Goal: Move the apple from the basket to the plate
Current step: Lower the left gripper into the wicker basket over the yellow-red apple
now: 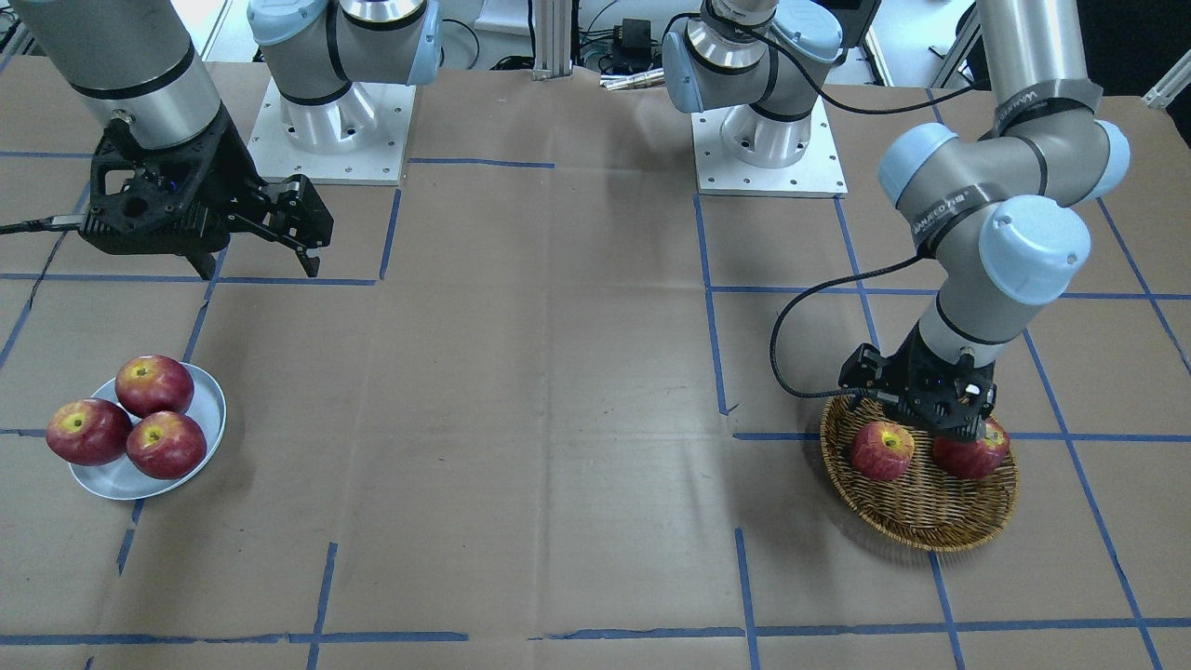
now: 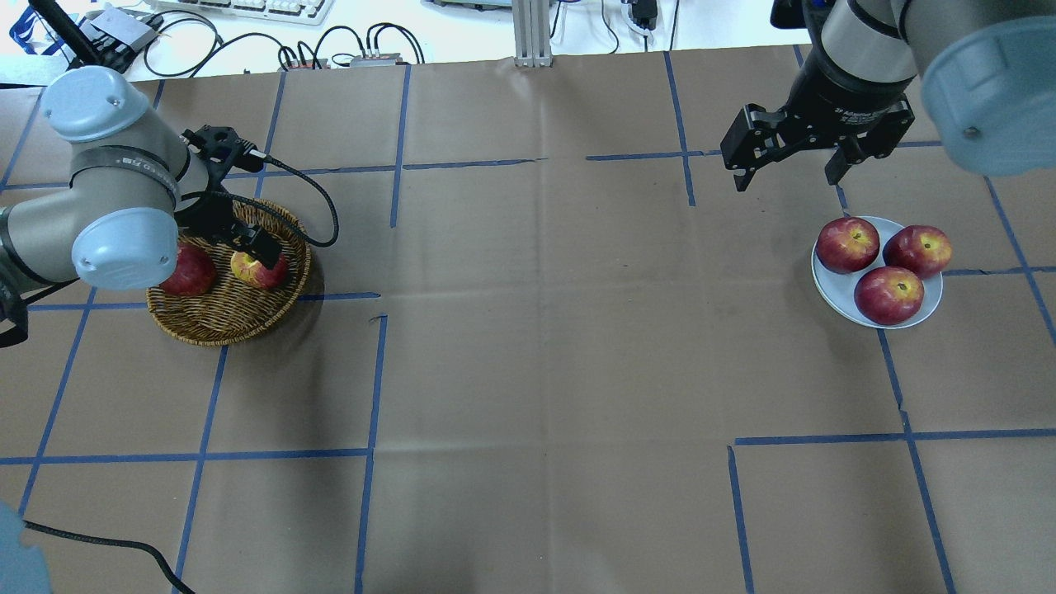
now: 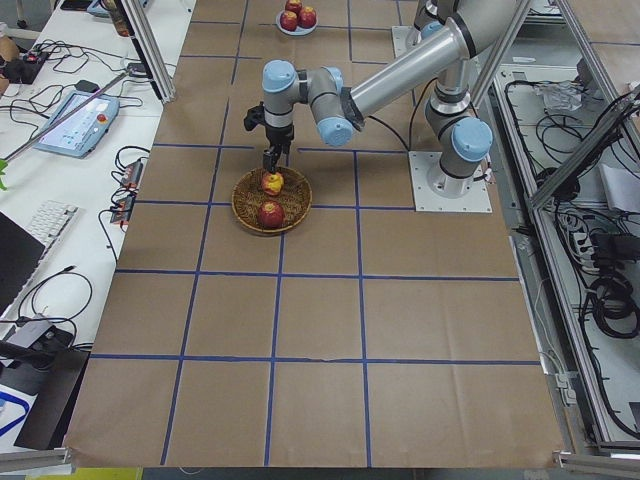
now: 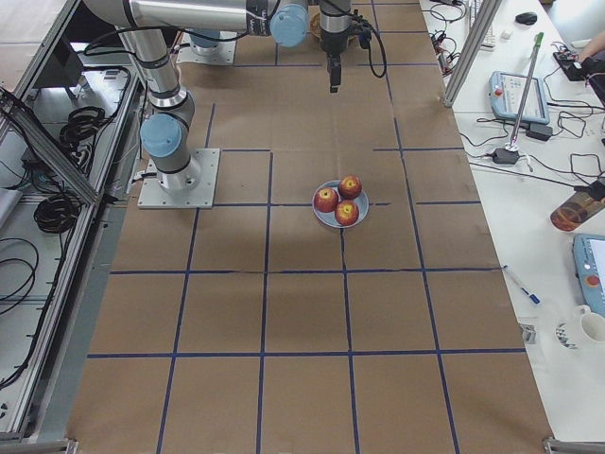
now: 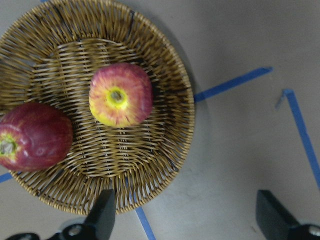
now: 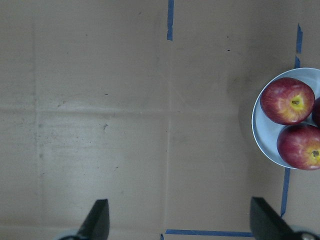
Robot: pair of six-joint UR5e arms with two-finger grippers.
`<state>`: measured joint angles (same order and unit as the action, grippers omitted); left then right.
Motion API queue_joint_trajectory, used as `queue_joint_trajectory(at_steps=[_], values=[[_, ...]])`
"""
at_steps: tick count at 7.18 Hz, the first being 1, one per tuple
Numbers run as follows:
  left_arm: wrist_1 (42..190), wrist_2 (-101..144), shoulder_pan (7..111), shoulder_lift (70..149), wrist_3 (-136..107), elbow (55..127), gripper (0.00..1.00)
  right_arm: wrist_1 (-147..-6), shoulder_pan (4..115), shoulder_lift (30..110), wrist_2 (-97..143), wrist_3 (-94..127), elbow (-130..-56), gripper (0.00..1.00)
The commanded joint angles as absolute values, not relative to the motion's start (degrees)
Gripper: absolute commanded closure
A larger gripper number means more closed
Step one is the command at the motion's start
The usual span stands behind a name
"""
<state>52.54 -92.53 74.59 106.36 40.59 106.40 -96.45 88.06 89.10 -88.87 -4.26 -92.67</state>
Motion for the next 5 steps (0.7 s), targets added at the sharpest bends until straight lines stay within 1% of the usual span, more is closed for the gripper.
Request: queue_joint_trajectory(at_steps=[1,5], values=[[51.59,-92.72,74.62,111.78,43.75,103.28,0.01,-96.59,88.07,89.21,-88.86,-4.31,-92.55,0.0],[51.5,-92.99,74.62,115.21,48.07,102.91,0.01,-96.59,88.07,89.21,-88.94,-4.31,-92.37,0.0]])
